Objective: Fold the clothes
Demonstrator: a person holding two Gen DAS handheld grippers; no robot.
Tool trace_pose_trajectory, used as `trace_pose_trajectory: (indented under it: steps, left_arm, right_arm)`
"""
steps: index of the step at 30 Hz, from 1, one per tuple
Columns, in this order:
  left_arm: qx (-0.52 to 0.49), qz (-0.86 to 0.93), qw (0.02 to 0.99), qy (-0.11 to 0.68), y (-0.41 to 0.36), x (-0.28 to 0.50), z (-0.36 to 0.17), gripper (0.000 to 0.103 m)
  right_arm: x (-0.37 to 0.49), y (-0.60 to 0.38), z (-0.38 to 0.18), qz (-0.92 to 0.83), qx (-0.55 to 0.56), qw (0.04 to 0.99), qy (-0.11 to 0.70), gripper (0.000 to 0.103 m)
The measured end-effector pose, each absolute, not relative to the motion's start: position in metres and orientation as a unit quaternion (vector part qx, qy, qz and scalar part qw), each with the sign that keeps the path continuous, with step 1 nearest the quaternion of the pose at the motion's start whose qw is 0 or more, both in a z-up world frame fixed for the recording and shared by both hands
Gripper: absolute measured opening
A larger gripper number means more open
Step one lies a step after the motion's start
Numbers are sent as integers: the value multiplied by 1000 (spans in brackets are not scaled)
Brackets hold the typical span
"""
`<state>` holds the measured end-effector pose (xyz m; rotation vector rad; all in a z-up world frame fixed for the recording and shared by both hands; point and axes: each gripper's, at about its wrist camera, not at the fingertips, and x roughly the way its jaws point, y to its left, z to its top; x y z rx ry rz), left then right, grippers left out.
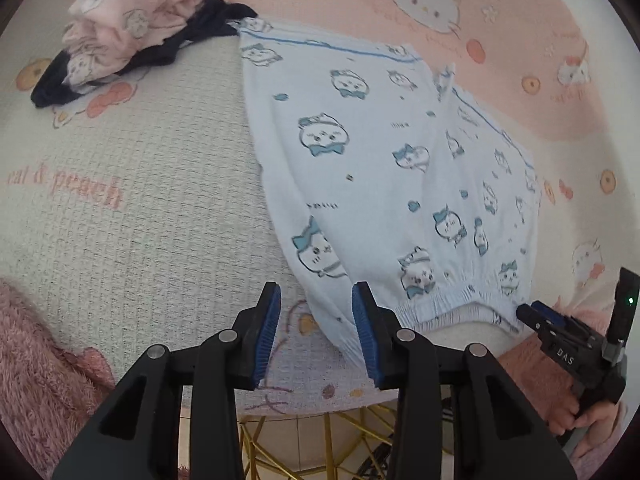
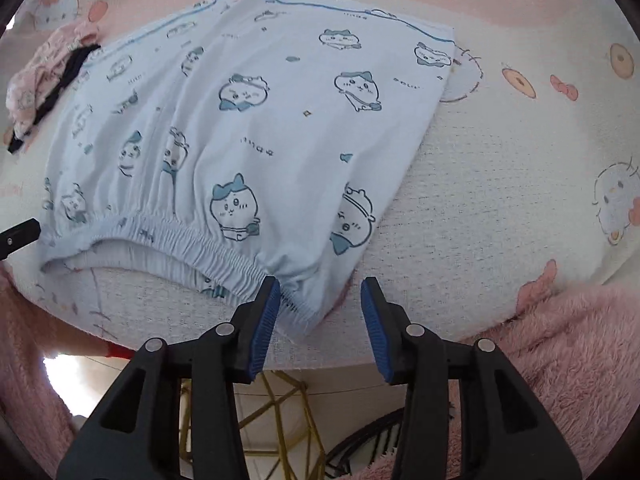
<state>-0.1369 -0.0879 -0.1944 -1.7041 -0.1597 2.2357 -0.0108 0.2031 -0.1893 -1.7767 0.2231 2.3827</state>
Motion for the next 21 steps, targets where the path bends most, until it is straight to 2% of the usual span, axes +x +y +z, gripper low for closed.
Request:
trace_pose_trajectory:
  steps: [4, 10, 12, 14, 16, 21]
  left_arm:
    - [-588, 788, 184, -11, -68, -136, -195, 39]
    - [-585, 779, 196, 115, -35, -117, -206, 39]
    - [-591, 771, 182, 152, -36, -110, -211, 44]
    - [-609, 762, 162, 150, -47, -111, -210, 55]
    - [-620, 758, 159, 125, -58, -114, -204, 56]
    - [-590, 786, 177, 51, -69, -129, -175, 56]
  right_arm:
    - [-24, 182, -171, 835, -544, 61, 54, 42]
    - [-45, 158, -204, 803, -594, 47, 6, 42]
    - [-33, 164, -204, 801, -596, 48, 10, 42]
    - [-25, 178, -202, 788, -612, 60, 28, 42]
    - [-19, 192, -202, 776, -624, 83, 47, 47]
    - [-19, 190, -183, 799, -594, 76, 59, 47]
